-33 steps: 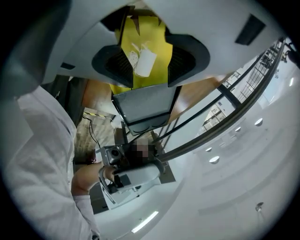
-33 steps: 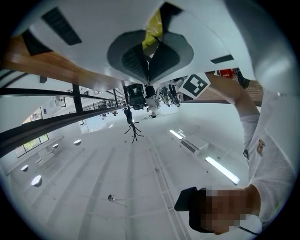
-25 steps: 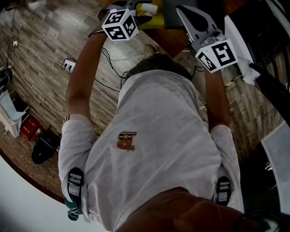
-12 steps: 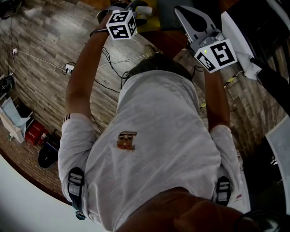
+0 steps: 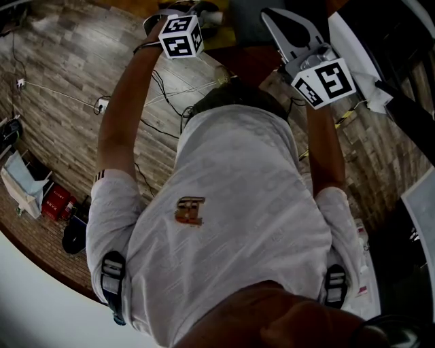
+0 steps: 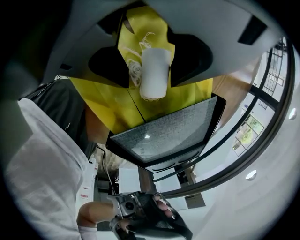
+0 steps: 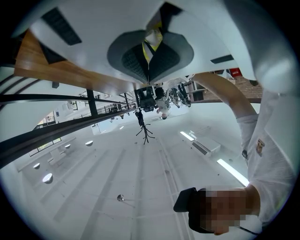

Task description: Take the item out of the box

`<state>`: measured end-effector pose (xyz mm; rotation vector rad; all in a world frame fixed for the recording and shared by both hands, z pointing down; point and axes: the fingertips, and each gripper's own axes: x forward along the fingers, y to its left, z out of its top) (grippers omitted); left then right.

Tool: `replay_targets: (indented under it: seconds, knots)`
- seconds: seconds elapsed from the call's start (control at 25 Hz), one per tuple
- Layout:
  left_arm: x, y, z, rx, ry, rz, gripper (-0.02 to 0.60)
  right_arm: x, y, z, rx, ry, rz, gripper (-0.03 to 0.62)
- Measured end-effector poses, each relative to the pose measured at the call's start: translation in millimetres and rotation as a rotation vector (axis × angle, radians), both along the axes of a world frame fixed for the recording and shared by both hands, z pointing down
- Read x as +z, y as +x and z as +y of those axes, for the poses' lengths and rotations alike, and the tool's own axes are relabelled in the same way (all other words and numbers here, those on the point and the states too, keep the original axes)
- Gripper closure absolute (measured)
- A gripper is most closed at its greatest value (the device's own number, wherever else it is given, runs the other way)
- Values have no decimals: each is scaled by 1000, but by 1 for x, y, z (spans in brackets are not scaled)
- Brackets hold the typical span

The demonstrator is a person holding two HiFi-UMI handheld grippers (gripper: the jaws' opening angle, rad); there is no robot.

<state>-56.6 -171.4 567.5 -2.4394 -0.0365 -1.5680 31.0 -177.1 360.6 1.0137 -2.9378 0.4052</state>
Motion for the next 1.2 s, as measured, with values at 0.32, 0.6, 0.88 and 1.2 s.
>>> replay_targets:
  seconds: [0.32,0.6,0.88,1.2]
  knots:
    - [0,-1,-4,-14,-9,16,338,4,1,0,4,-11,4,563]
    - [0,-5,-10,-36,-4,27,376,6,-4,-3,-4,-16,7,562]
    - [-9,-7,-10,-86,8,70,377,2,-7,-1,-20,-6,9,563]
    - [-45,0,-12,-181,50,199,380,-4,-10,5,-45,11,15,562]
